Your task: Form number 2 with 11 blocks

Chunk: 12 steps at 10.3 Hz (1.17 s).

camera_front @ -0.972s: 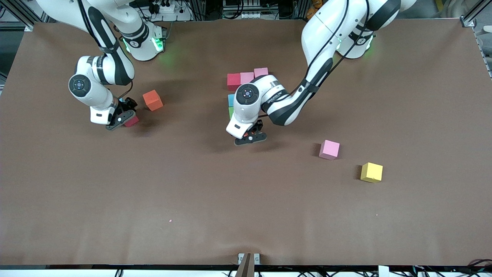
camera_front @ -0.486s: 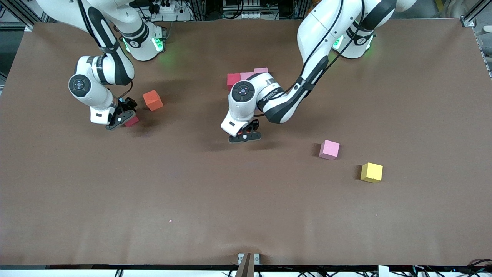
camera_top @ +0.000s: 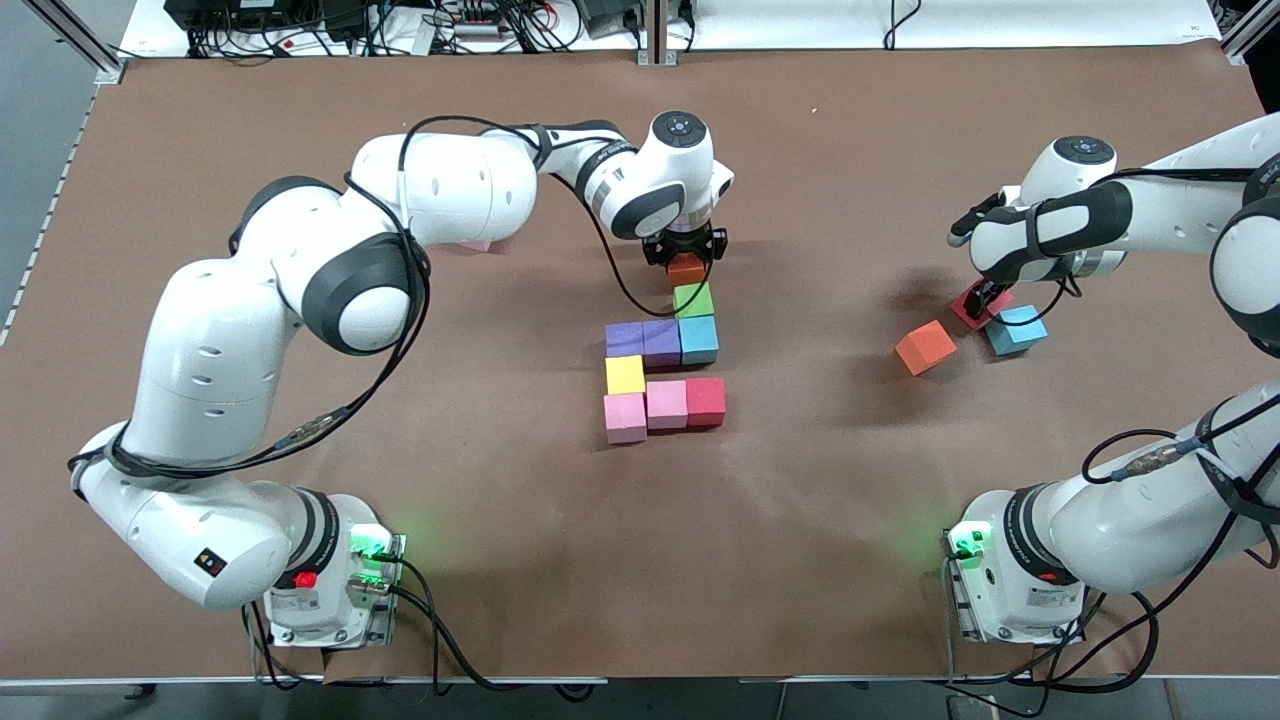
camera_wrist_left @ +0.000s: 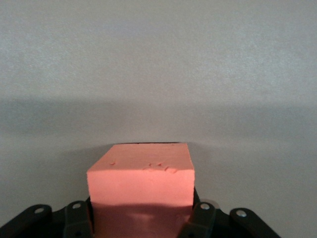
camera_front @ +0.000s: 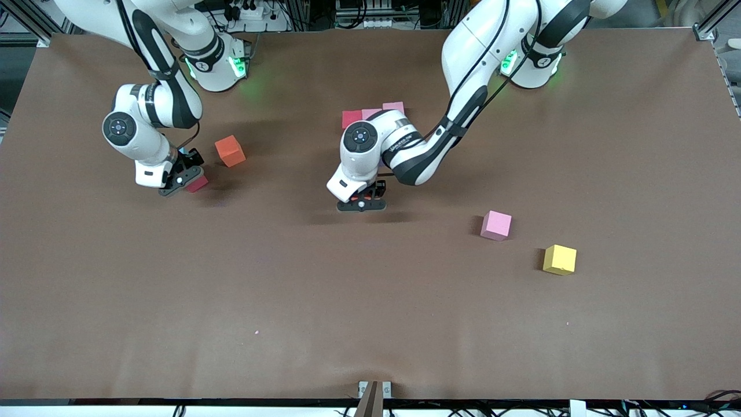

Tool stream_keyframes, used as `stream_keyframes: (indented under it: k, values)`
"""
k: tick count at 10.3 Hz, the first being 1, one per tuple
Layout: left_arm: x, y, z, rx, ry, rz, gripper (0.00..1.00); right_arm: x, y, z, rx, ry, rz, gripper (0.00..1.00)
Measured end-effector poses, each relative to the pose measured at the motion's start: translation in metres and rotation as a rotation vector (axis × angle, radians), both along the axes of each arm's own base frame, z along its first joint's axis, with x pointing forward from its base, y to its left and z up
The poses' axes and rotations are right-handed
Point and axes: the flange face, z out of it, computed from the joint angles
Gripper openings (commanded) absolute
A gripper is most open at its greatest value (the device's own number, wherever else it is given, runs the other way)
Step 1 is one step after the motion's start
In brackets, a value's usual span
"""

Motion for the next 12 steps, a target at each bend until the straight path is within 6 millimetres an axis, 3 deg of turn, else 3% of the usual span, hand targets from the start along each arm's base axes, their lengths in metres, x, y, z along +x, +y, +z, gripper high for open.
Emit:
stream_keyframes:
  k: [3, 7, 8, 10, 11, 12]
  values:
    - [-0.004, -0.003, -0.004, 0.004, 0.003, -0.007, 0.14, 0.031, 0.016, 0.030, 0.010, -0.010, 0.034, 0.16]
    - [-0.006, -0.007, -0.005, 0.004, 0.000, -0.014, 0.14, 0.084, 0.065, 0.091, 0.013, -0.026, 0.120, 0.13]
    - [-0.007, -0.008, -0.006, 0.004, 0.000, -0.016, 0.19, 0.097, 0.074, 0.111, 0.016, -0.028, 0.129, 0.13]
    - [-0.009, -0.009, -0.006, 0.006, -0.002, -0.019, 0.61, 0.119, 0.085, 0.150, 0.026, -0.016, 0.126, 0.13]
    - [-0.009, -0.009, -0.006, 0.006, -0.002, -0.018, 1.00, 0.128, 0.087, 0.165, 0.027, -0.022, 0.125, 0.13]
    - [-0.010, -0.010, -0.006, 0.007, -0.003, -0.019, 1.00, 0.136, 0.090, 0.177, 0.031, -0.038, 0.121, 0.13]
